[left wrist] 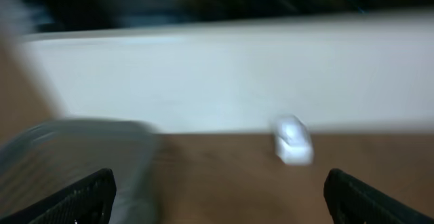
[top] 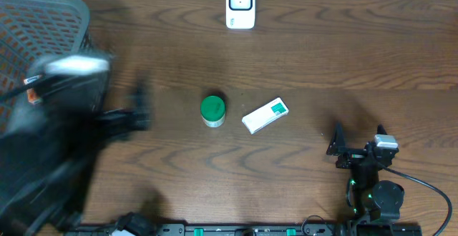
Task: Scan the item barcode
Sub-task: 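Carry the Panadol box right of the bottle and release it, then reach into the basket and grasp the orange Kleenex tissue pack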
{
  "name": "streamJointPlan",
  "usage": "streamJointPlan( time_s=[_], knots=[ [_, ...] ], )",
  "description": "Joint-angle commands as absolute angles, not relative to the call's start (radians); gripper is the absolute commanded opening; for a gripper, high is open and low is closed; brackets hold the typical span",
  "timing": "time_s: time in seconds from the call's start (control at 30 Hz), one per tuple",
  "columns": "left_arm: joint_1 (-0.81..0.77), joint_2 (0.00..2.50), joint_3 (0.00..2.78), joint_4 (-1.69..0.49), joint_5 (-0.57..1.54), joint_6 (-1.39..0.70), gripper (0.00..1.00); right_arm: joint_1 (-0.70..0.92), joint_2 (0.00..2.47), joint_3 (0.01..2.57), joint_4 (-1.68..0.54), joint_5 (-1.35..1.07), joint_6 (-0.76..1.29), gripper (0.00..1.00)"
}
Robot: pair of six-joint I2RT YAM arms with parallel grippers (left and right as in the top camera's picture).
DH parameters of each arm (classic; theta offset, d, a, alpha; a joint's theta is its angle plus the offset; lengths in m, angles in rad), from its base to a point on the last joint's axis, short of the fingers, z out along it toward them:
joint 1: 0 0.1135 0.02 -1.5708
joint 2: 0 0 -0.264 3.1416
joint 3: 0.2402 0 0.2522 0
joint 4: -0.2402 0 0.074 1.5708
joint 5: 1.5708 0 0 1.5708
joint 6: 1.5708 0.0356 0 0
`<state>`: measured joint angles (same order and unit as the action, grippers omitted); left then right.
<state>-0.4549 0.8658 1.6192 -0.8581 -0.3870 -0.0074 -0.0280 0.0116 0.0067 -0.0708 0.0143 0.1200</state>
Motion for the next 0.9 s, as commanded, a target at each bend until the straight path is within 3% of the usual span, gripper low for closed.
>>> streamJointPlan(
  time_s=[0.0,0.23,0.5,0.73,0.87],
  knots=[
    [-0.282,0.791,1.611,-0.859,-0.569,-0.149,0.98,-0.019,0.005,0.005,-0.075,0.01,0.107,0.99],
    [-0.052,0.812,1.611,-0.813,-0.596,-0.167,0.98,-0.019,0.005,0.005,-0.075,0.01,0.107,0.99],
    [0.125,1.051,1.611,-0.794,-0.582,-0.133,0.98,-0.019,0.005,0.005,-0.075,0.01,0.107,0.99],
    [0.395,1.283,1.611,-0.83,-0.375,-0.132,0.99,-0.019,0.005,0.005,-0.075,0.01,0.107,0.99],
    [0.564,1.393,1.61,-0.821,-0.115,-0.131,0.99,-0.019,0.005,0.005,-0.075,0.01,0.107,0.99]
  ],
)
